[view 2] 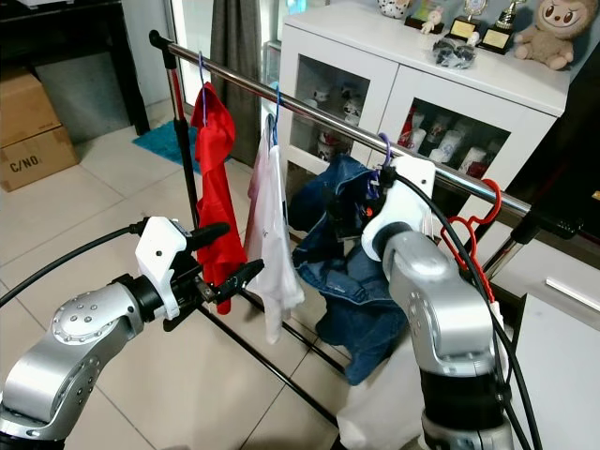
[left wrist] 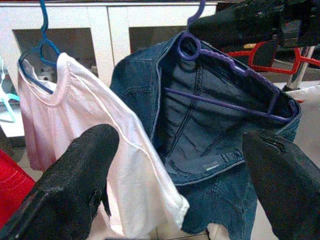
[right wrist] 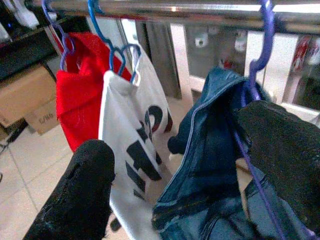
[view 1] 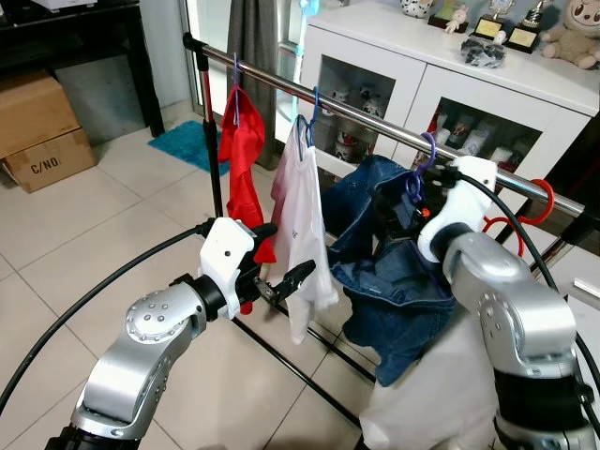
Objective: Hang hanger
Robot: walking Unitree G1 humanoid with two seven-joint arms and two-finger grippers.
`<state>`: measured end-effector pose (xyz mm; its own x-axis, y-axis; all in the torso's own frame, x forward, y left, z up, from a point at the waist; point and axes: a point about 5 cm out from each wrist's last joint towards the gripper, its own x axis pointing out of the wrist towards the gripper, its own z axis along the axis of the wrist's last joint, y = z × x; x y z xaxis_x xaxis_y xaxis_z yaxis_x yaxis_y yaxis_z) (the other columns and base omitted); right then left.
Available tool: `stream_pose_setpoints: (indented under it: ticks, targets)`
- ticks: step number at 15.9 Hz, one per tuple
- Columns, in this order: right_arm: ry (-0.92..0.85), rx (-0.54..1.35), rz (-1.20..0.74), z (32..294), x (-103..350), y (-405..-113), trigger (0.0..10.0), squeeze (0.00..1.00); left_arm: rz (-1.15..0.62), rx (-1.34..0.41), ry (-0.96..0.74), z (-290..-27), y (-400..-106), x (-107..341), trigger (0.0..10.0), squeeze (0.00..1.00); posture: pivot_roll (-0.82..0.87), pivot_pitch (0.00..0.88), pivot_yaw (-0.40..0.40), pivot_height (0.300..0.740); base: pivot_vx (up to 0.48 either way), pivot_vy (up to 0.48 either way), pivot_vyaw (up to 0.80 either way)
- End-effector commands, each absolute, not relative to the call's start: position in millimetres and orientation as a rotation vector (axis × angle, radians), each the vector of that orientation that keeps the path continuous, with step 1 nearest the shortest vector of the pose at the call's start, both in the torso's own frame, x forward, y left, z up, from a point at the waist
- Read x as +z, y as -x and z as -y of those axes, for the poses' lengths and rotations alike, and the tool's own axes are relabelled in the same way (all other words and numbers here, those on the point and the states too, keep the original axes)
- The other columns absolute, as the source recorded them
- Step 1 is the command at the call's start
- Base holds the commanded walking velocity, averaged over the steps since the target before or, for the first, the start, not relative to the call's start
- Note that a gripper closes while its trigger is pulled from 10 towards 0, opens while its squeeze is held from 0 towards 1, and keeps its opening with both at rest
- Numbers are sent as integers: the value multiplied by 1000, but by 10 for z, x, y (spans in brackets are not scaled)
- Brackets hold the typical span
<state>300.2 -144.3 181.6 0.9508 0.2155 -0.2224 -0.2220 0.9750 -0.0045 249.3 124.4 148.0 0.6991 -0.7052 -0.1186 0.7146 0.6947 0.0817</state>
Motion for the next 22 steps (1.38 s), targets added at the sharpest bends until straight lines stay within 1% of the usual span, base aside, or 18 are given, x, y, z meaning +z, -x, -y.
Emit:
stream_pose_setpoints:
  ticks: [1,4,14,22]
  targets:
    - [35,241,-260,1458,1821,-3051,10000,0,-62,-819,-131,-1206,-2487,1521,10000,0,-15,0,-104,740,0,0,0]
    - [70,235,-305,1476,1798,-3125,10000,0,-57,-820,-137,-1205,-2477,1522,10000,0,-11,0,-115,740,0,0,0]
    - [94,232,-360,1465,1722,-3271,10000,0,-51,-808,-135,-1189,-2466,1511,10000,0,1,0,-140,740,0,0,0]
    - [95,221,-335,1517,1813,-3312,10000,0,-48,-812,-143,-1183,-2455,1525,10000,0,6,0,-144,740,0,0,0]
